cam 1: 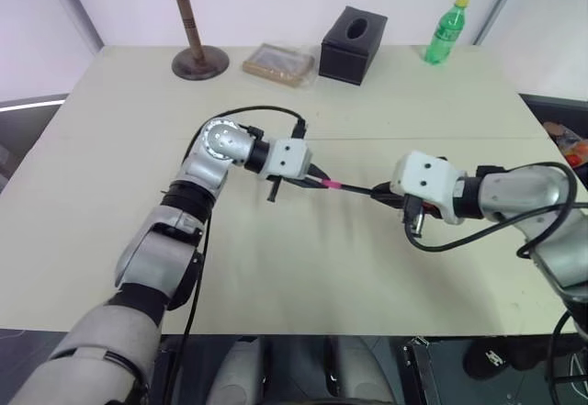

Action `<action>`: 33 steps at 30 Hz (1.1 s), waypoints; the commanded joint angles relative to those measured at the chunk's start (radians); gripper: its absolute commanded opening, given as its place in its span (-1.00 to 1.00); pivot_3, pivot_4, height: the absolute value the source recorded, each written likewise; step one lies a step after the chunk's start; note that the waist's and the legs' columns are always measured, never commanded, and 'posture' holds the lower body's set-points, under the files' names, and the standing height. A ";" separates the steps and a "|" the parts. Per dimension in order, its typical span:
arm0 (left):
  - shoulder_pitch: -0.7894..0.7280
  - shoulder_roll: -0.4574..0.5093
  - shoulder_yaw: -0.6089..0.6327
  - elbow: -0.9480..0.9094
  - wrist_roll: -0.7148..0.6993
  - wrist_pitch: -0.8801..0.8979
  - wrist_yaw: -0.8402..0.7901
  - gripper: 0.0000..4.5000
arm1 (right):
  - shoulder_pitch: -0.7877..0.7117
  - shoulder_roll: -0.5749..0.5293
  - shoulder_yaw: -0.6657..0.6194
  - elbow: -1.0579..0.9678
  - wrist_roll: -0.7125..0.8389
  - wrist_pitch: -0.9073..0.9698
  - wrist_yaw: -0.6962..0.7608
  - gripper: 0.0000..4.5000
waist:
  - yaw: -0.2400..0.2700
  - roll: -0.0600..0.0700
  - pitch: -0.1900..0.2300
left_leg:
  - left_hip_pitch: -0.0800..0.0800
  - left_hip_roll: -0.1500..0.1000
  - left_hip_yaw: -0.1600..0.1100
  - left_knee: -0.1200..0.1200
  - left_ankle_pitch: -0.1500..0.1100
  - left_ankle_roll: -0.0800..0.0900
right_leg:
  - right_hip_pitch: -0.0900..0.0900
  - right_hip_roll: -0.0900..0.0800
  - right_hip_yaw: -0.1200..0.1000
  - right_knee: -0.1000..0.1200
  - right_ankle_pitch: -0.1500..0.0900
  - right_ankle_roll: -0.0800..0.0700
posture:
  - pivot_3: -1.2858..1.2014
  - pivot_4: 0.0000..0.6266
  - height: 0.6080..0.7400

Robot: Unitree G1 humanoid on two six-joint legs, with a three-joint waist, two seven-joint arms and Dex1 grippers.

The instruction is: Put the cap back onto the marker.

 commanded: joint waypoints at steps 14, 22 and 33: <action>-0.005 -0.040 -0.027 -0.074 -0.014 -0.077 0.007 -1.00 | -0.075 0.064 0.017 -0.060 0.017 0.032 -0.003 -0.98 | 0.000 0.000 0.000 | 0.000 0.000 0.000 0.000 0.000 0.000 | 0.000 0.000 0.000 0.000 0.000 0.000 | 0.03 -0.52 1.00; -0.007 -0.048 -0.025 -0.072 -0.018 -0.084 -0.001 -1.00 | -0.078 0.079 0.019 -0.068 0.016 0.042 -0.006 -0.98 | 0.000 0.000 0.000 | 0.000 0.000 0.000 0.000 0.000 0.000 | 0.000 0.000 0.000 0.000 0.000 0.000 | 0.03 -0.52 1.00; 0.001 -0.033 -0.021 -0.072 -0.019 -0.037 -0.019 -0.80 | -0.045 0.039 -0.009 -0.047 0.001 0.025 0.006 -0.99 | 0.000 0.000 0.000 | 0.000 0.000 0.000 0.000 0.000 0.000 | 0.000 0.000 0.000 0.000 0.000 0.000 | 0.03 -0.52 1.00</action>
